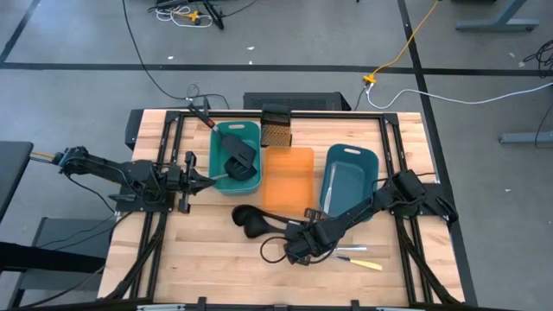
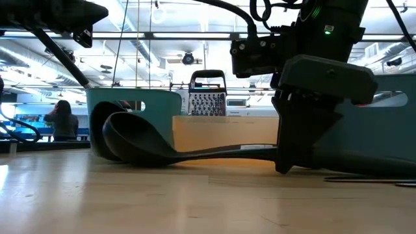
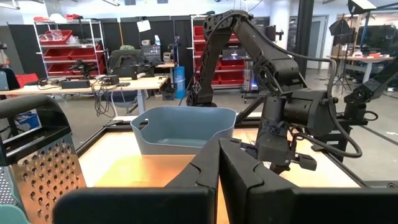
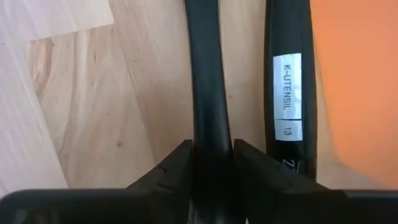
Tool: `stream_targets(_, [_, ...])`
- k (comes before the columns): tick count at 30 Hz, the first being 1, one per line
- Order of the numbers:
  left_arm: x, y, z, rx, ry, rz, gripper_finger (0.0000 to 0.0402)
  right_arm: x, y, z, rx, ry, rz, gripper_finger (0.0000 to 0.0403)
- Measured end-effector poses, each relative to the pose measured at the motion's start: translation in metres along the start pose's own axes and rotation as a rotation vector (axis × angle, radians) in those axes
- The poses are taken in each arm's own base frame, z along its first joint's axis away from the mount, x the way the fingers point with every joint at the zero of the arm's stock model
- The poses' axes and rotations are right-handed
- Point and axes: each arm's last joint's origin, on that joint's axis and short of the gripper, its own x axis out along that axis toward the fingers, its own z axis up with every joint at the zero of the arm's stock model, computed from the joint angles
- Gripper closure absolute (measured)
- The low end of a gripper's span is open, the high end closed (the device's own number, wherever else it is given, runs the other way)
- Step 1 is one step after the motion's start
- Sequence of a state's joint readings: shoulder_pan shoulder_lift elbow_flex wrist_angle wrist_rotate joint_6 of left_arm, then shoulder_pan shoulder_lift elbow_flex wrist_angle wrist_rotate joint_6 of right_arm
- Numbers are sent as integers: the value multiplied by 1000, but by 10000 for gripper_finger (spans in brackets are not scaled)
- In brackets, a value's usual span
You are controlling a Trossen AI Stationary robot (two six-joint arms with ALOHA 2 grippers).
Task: Pick & Place Kitchen Items
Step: Put the bottom black serving spoon into the orange bin
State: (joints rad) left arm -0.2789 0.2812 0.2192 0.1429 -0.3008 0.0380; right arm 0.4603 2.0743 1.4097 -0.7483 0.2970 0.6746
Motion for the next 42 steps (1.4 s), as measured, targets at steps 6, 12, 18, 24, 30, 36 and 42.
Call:
stream_targets(6, [0, 0, 0, 0, 0, 0, 390, 0, 0, 0, -5, 7, 14, 302])
stream_targets(12, [0, 0, 0, 0, 0, 0, 390, -7, 3, 5, -10, 11, 37, 302])
stream_targets(18, [0, 0, 0, -1, 1, 0, 390, -36, 10, 25, -30, -27, 59, 302])
stream_targets(24, [0, 0, 0, -1, 1, 0, 390, -72, 7, 33, -34, 35, -2, 302])
stream_targets(30, [0, 0, 0, -1, 1, 0, 390, -130, -1, 32, -40, 82, -142, 302])
stream_targets(36, [0, 0, 0, -2, -1, 0, 390, -182, -23, 46, 48, -10, -102, 302])
stream_targets(42, [0, 0, 0, -2, 4, -9, 390, -185, -59, 65, 117, 36, -48, 302])
